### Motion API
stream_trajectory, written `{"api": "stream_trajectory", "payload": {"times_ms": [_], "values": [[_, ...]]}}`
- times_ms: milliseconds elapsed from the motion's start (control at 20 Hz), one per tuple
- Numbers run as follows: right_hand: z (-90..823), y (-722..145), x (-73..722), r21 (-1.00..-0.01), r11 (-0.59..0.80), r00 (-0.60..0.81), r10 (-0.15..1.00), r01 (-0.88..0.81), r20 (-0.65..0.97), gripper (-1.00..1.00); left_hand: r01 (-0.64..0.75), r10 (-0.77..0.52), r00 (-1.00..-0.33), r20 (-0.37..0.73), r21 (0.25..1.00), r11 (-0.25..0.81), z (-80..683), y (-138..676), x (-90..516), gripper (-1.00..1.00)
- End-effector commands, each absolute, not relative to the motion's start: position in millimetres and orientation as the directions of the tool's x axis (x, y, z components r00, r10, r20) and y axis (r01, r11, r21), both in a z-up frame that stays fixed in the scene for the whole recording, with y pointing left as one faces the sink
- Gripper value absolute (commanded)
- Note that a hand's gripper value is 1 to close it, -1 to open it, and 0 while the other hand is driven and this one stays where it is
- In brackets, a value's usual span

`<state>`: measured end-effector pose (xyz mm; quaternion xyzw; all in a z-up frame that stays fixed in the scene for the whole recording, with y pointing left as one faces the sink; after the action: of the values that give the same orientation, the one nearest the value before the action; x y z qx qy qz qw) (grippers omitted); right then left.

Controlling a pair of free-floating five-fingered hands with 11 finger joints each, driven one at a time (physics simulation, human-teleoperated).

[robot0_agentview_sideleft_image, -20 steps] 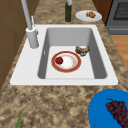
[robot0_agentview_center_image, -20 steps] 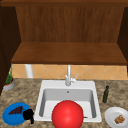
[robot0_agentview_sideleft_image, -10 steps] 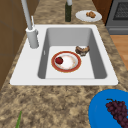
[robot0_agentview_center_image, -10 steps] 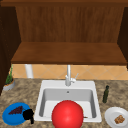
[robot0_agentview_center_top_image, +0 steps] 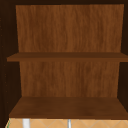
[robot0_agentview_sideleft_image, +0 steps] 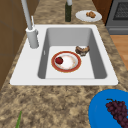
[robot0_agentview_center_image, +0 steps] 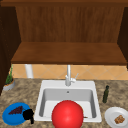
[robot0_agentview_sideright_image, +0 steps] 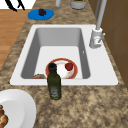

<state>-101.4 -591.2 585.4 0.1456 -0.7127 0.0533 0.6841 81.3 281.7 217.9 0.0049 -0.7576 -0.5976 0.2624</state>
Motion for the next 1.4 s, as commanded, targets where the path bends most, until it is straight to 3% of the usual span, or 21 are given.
{"api": "stream_trajectory", "payload": {"times_ms": [0,450,600,1350], "values": [[579.0,-622.2,-98.1,0.131,0.950,-0.021,-0.142,-0.282,0.990,-1.00,0.306,-0.321,-0.862,0.392,0.908,0.286,217.9,281.7,81.3,0.00],[548.6,-680.3,-99.3,0.043,0.950,-0.052,-0.062,-0.309,0.997,-1.00,0.306,-0.321,-0.862,0.392,0.908,0.286,217.9,281.7,81.3,0.00],[546.9,-690.0,-103.2,-0.041,0.953,-0.105,0.010,-0.300,0.994,-1.00,0.306,-0.321,-0.862,0.392,0.908,0.286,217.9,281.7,81.3,0.00],[536.1,-664.5,-102.7,-0.251,0.928,-0.182,0.206,-0.274,0.961,-1.00,0.306,-0.321,-0.862,0.392,0.908,0.286,217.9,281.7,81.3,0.00]]}}
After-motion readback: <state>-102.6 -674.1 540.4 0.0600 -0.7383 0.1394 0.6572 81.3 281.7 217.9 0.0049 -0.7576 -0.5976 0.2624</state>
